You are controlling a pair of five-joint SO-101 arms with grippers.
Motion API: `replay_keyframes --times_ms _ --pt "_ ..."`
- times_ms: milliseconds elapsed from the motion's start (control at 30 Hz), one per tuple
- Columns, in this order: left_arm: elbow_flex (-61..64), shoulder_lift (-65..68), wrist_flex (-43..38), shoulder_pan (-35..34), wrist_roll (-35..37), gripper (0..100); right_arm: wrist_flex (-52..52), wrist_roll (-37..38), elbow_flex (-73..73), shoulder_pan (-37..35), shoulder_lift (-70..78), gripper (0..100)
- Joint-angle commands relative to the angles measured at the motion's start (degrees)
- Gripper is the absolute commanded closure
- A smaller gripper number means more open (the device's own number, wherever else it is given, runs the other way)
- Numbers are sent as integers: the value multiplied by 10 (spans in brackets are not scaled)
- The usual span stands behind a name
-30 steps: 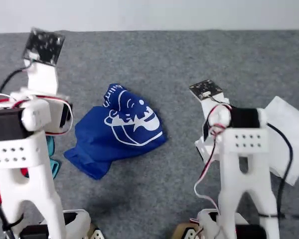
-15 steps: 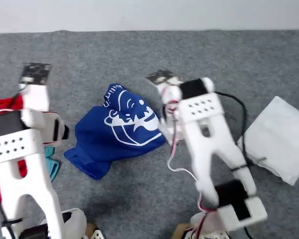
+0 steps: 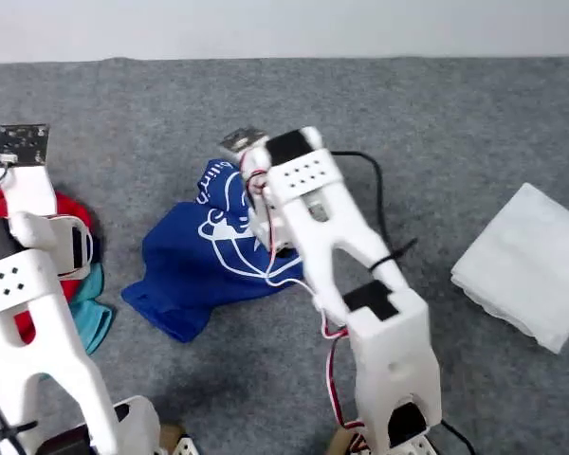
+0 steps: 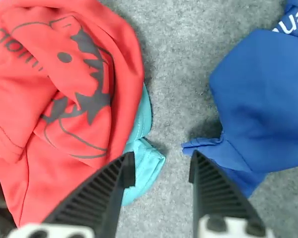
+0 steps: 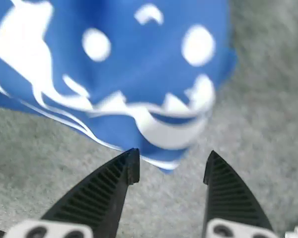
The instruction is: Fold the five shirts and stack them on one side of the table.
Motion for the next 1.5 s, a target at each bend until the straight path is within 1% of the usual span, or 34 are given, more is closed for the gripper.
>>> replay_keyframes --times_ms 0,100,133,233,267,300,333,533,600,733,867,967,1100,1167,1267,1367,1400,1467 --pt "-2 -13 -11 -1 -6 812 16 -6 -42 -5 27 775" --pt "-2 -12 -11 -1 -6 812 18 -2 -42 -2 46 800" --pt "-2 -12 -11 -1 -6 812 19 -2 -42 -2 45 833" --pt "-2 -12 -18 0 -5 812 18 1 -60 -2 42 987" --pt "-2 -12 -23 0 -4 812 21 11 -68 -2 38 992" --pt "-2 -13 -24 0 -4 812 21 17 -75 1 34 976" --pt "-2 -14 -24 1 -4 812 21 20 -83 6 26 987" --pt "-5 -16 -24 2 -4 812 21 23 -120 25 -37 988" --pt "-5 -16 -24 2 -4 812 18 26 -124 41 -63 988" --pt "-5 -16 -24 2 -4 812 0 83 -139 85 -109 988" --pt "-5 -17 -23 2 -4 812 -46 95 -201 146 -130 989" --pt "-5 -17 -23 2 -4 812 -67 124 -262 164 -133 989" --pt "-5 -17 -23 2 -4 812 -82 128 -356 158 -131 989" --pt "-3 -16 -23 2 -4 812 -77 128 -377 137 -130 989" --pt "-2 -12 -23 2 -4 812 -41 135 -379 78 -131 989" --pt "-2 -12 -23 2 -4 812 23 180 -354 26 -121 989" --pt "-2 -12 -23 2 -4 812 28 188 -332 22 -118 989" --pt "-2 -13 -23 2 -4 812 25 184 -283 35 -124 989"
